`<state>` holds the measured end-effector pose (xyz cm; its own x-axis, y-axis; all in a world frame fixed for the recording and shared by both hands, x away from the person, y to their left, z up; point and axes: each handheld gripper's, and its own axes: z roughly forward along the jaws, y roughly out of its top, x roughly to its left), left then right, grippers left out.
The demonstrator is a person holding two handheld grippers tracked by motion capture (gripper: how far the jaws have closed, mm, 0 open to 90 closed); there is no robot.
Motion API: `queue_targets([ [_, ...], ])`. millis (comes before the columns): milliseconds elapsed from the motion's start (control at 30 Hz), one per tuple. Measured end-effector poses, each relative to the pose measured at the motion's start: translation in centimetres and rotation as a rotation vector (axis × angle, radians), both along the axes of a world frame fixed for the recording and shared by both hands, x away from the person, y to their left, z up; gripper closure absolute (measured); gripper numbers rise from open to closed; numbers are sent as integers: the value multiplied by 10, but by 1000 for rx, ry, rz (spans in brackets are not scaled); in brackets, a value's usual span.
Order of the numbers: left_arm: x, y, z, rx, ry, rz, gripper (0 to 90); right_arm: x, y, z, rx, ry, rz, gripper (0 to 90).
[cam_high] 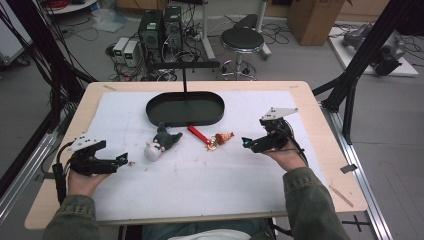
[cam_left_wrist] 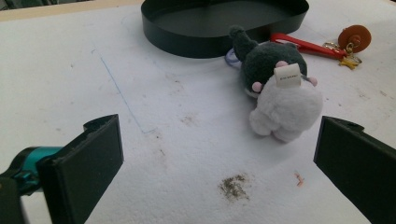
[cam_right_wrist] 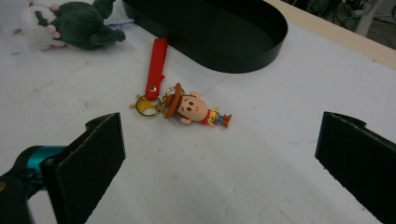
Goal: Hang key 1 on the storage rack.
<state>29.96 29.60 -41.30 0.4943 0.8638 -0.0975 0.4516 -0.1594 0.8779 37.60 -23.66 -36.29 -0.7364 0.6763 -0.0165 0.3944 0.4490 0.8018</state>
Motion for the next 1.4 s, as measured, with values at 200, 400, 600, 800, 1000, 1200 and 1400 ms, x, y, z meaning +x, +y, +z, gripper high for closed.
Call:
queue_targets([
  [200, 0, 1, 0, -6, -1, 3, 18, 10, 17, 1, -25, 35, 28, 6],
  [400, 0, 0, 0, -8, 0, 1, 18, 20, 32, 2, -43, 59, 51, 6],
  [600, 0, 1, 0, -16, 4, 3, 18, 28, 46, 0, -75, 106, 78, 6],
  [800, 0, 1, 1, -20, 3, 2, 18, 36, 62, 3, -93, 115, 106, 6],
  [1000, -1, 0, 1, -16, 3, 2, 18, 43, 81, 5, -145, 131, 132, 6],
  [1200, -1, 1, 1, -17, 3, 3, 18, 50, 99, 6, -161, 153, 164, 6],
  [1400, 0, 0, 0, -14, 6, -3, 18, 59, 119, 1, -194, 178, 186, 6],
])
